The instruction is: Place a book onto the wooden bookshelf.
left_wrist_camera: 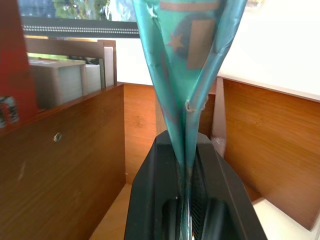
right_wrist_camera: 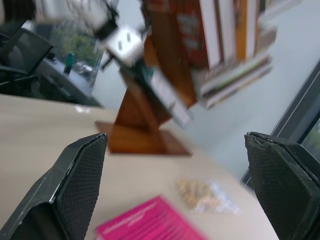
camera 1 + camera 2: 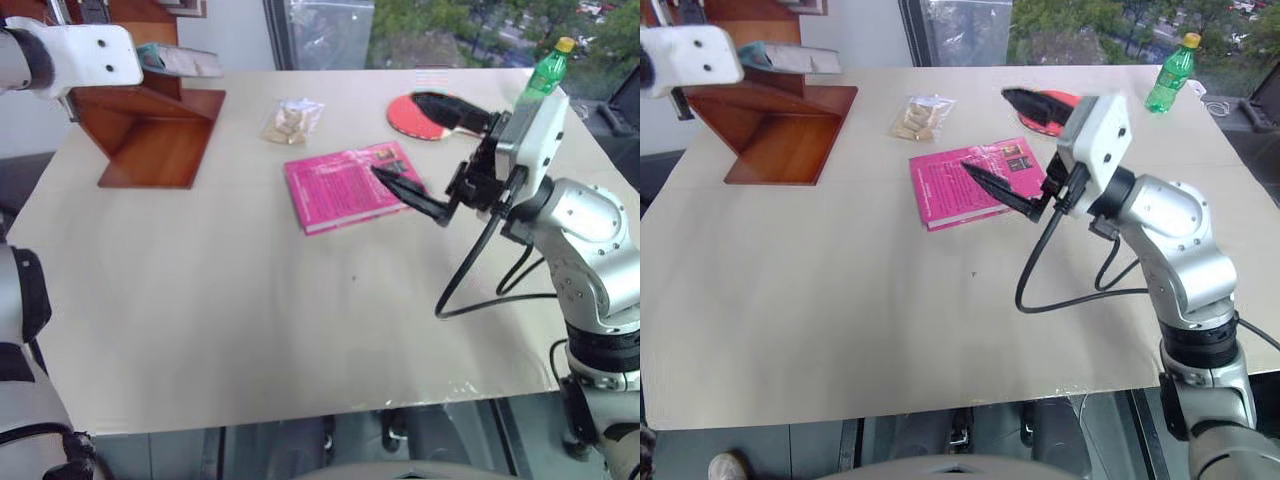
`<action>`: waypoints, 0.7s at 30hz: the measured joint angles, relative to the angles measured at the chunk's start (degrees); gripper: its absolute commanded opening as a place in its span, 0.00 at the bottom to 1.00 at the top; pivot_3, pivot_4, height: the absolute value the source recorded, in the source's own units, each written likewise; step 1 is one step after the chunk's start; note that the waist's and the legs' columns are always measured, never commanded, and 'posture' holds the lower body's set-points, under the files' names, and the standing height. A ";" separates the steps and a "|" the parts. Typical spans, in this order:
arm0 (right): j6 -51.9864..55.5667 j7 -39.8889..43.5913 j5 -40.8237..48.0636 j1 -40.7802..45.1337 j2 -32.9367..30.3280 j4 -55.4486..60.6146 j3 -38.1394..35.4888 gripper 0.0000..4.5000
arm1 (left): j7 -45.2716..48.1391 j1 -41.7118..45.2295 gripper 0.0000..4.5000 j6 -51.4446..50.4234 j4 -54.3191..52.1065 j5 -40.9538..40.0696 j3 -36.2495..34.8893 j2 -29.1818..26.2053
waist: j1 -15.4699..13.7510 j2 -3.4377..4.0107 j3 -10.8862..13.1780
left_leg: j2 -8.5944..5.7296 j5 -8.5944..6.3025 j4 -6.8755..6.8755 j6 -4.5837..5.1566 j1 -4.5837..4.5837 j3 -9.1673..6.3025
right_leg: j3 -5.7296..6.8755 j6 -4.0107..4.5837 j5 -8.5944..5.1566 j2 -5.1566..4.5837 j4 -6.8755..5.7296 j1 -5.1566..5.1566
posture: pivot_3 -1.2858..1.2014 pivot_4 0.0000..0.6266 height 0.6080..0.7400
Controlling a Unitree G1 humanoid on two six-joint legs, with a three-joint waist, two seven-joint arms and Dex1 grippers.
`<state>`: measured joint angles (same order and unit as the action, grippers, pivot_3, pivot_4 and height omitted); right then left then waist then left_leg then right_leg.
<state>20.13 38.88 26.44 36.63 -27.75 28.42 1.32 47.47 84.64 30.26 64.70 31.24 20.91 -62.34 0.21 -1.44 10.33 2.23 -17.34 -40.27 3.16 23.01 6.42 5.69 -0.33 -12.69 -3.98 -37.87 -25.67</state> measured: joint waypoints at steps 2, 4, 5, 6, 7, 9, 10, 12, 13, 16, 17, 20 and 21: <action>0.64 -0.78 -0.36 0.69 0.43 0.24 0.58 1.00 | -1.35 1.72 0.01 1.16 3.11 1.46 0.59 0.91 | 0.23 0.00 0.00 | 0.01 0.00 0.00 0.00 -0.01 0.02 | -0.02 0.00 0.00 -0.03 -0.01 0.00 | 0.52 0.24 1.00; 0.98 -1.34 -0.97 1.40 0.92 0.26 1.21 1.00 | -2.18 3.00 0.18 1.81 5.38 2.36 0.93 1.46 | 0.39 0.00 0.00 | 0.01 0.00 -0.01 0.00 -0.03 0.04 | -0.03 0.00 0.00 -0.05 -0.07 0.00 | 0.52 0.24 1.00; 1.07 -1.55 -1.26 1.67 1.05 0.31 1.78 1.00 | -2.47 3.17 0.21 2.15 6.43 2.56 1.08 1.69 | 0.45 0.00 0.00 | 0.02 0.00 -0.01 0.00 -0.06 0.07 | -0.06 -0.01 0.00 -0.05 -0.10 0.00 | 0.52 0.24 1.00; 1.21 -1.65 -1.30 1.74 1.07 0.32 2.12 1.00 | -2.50 3.19 0.32 2.22 7.10 2.79 1.18 1.71 | 0.51 0.00 0.00 | 0.03 0.00 -0.01 0.00 -0.07 0.06 | -0.06 -0.01 0.00 -0.06 -0.11 0.00 | 0.52 0.24 1.00; 1.49 -1.68 -1.30 1.74 1.10 0.33 2.34 1.00 | -2.50 3.18 0.43 2.24 8.19 3.00 1.21 1.68 | 0.55 0.00 0.00 | 0.03 0.00 -0.01 0.00 -0.07 0.06 | -0.06 -0.01 0.00 -0.05 -0.12 0.00 | 0.52 0.24 1.00; 2.03 -1.70 -1.26 1.74 1.10 0.34 2.34 1.00 | -2.31 3.18 0.63 2.98 8.93 2.95 1.07 1.21 | 0.53 -0.02 0.01 | 0.04 0.00 -0.02 0.00 -0.03 0.03 | -0.04 0.00 0.00 -0.06 -0.11 -0.01 | 0.52 0.24 1.00; 2.15 -1.70 -1.23 1.74 1.09 0.34 2.34 1.00 | -1.86 3.18 0.75 3.80 9.01 2.74 0.85 0.66 | 0.52 -0.02 0.01 | 0.04 0.00 -0.02 0.00 -0.03 0.03 | -0.04 0.00 0.01 -0.07 -0.10 -0.01 | 0.52 0.24 1.00; 2.26 -1.65 -1.14 1.72 1.07 0.37 2.34 1.00 | -0.70 3.17 0.85 5.56 9.01 2.05 -0.16 -0.61 | 0.52 -0.02 0.01 | 0.04 -0.01 -0.02 0.01 -0.02 0.01 | -0.04 0.00 0.00 -0.08 -0.06 -0.01 | 0.52 0.24 1.00; 2.31 -1.57 -1.04 1.69 1.04 0.36 2.34 1.00 | 0.45 3.06 0.85 6.41 9.01 0.93 -0.94 -1.37 | 0.54 -0.02 0.01 | 0.04 -0.01 -0.02 0.02 -0.01 0.00 | -0.04 0.00 0.00 -0.08 -0.04 -0.01 | 0.52 0.24 1.00; 2.38 -0.90 -0.50 1.52 0.93 0.29 2.30 1.00 | 6.10 2.00 0.85 7.96 8.84 -5.54 -6.41 -3.66 | 0.57 -0.02 0.01 | 0.05 -0.01 -0.01 0.02 -0.01 0.03 | -0.02 -0.01 0.00 -0.08 -0.03 -0.03 | 0.52 0.24 1.00; 2.40 -0.51 -0.21 1.36 0.83 0.26 2.29 1.00 | 9.99 0.56 0.85 8.14 7.98 -9.59 -9.69 -4.36 | 0.59 -0.02 0.01 | 0.06 -0.01 -0.01 0.02 -0.02 0.03 | -0.03 -0.01 0.00 -0.08 -0.03 -0.02 | 0.52 0.24 1.00; 2.44 0.45 0.62 0.97 0.41 -0.31 2.11 1.00 | 21.51 -6.44 0.85 6.73 2.88 -21.80 -17.90 -5.43 | 0.60 -0.02 0.01 | 0.07 -0.01 -0.07 0.02 -0.05 -0.04 | -0.02 0.00 0.00 -0.11 -0.11 0.00 | 0.52 0.24 1.00; 2.44 0.79 0.76 0.93 0.26 -0.50 2.11 1.00 | 24.59 -9.54 0.85 4.70 -0.08 -25.75 -20.37 -5.45 | 0.56 -0.02 0.01 | 0.08 -0.01 -0.12 0.02 -0.04 -0.08 | -0.01 0.00 0.00 -0.12 -0.15 0.01 | 0.52 0.24 1.00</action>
<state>22.57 39.67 27.20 37.56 -27.49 27.93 3.42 72.06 75.10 34.96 64.63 5.49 0.54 -67.79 0.77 -1.46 10.34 2.31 -17.35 -40.39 3.18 22.98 6.34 5.68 -0.33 -12.69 -4.10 -38.02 -25.67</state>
